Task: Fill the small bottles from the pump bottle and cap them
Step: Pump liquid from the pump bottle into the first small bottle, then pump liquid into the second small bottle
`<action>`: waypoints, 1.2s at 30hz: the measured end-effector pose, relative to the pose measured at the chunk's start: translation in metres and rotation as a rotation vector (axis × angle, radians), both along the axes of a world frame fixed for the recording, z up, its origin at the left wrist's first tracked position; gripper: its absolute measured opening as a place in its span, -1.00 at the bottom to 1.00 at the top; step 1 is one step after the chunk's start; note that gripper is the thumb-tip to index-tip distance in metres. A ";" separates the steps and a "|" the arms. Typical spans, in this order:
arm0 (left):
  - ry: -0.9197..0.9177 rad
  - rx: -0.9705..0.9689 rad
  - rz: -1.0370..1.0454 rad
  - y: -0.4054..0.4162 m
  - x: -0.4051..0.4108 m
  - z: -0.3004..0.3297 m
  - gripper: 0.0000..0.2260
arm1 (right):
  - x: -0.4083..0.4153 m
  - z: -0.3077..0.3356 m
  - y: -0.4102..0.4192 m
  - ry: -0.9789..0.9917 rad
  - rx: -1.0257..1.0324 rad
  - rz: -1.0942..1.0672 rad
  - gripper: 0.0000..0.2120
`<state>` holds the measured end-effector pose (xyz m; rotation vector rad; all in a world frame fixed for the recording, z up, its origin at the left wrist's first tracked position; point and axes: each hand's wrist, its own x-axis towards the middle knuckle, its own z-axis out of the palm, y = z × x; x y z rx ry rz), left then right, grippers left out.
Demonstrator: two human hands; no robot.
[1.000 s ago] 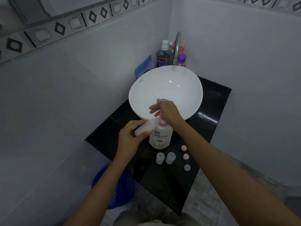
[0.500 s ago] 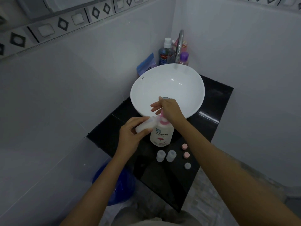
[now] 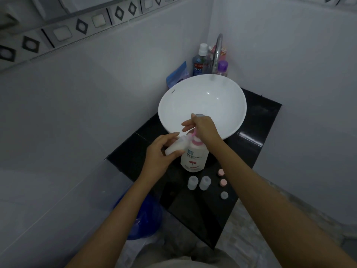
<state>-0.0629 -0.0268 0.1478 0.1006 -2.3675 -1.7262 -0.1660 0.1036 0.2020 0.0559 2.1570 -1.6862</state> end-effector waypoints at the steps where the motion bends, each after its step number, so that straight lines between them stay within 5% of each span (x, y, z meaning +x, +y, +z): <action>1: 0.007 -0.025 -0.009 0.000 -0.001 0.001 -0.55 | 0.001 0.004 0.000 -0.014 -0.016 0.000 -0.57; 13: 0.053 -0.161 0.083 0.001 0.001 -0.011 -0.67 | 0.005 0.020 -0.001 -0.055 -0.084 -0.027 -0.63; 26: -0.350 -0.251 -0.096 0.004 0.025 -0.089 -0.72 | 0.004 -0.001 0.011 0.087 -0.072 -0.028 -0.68; 36: -0.406 -0.304 -0.153 0.009 0.027 -0.109 -0.72 | 0.000 -0.008 0.009 0.090 -0.065 -0.037 -0.68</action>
